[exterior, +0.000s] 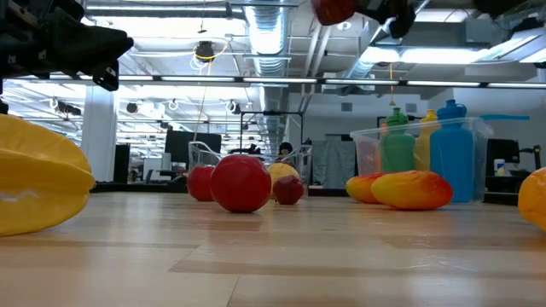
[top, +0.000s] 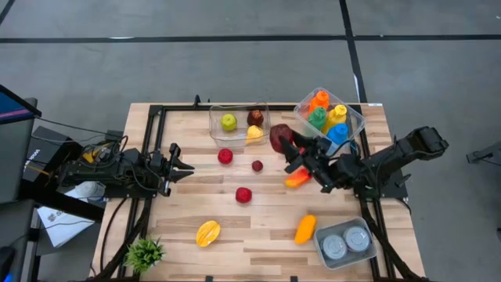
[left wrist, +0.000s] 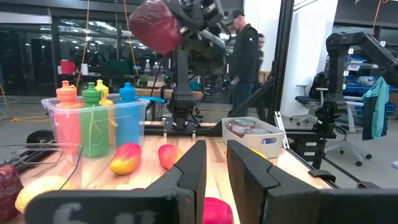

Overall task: Pick & Place Food Item
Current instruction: Put the red apple into the transparent bin

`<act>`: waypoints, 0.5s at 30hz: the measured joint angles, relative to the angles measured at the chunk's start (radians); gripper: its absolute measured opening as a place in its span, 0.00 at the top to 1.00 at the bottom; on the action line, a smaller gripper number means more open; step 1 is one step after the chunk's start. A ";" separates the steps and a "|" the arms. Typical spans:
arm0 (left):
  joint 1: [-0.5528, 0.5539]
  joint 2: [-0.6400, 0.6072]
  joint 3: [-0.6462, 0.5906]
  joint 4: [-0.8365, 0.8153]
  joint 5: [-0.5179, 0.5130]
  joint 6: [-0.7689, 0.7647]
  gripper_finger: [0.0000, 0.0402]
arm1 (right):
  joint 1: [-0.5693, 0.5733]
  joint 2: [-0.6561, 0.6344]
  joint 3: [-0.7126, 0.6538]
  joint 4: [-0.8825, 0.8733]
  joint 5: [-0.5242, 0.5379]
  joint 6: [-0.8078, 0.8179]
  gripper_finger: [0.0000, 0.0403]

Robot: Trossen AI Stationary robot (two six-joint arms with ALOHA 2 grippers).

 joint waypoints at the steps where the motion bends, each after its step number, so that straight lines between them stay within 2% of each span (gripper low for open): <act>1: 0.000 0.000 0.000 0.000 0.000 0.000 0.87 | -0.012 0.000 0.000 0.000 -0.013 0.012 0.39; 5: 0.000 0.000 0.000 0.000 0.000 0.000 0.87 | -0.077 0.009 0.003 -0.010 -0.081 0.015 0.39; 9: 0.000 0.000 0.000 0.000 0.000 0.000 0.87 | -0.160 0.071 0.046 -0.100 -0.105 0.003 0.39; 15: 0.000 0.000 0.000 0.000 0.000 0.000 0.87 | -0.291 0.215 0.225 -0.447 -0.154 0.004 0.39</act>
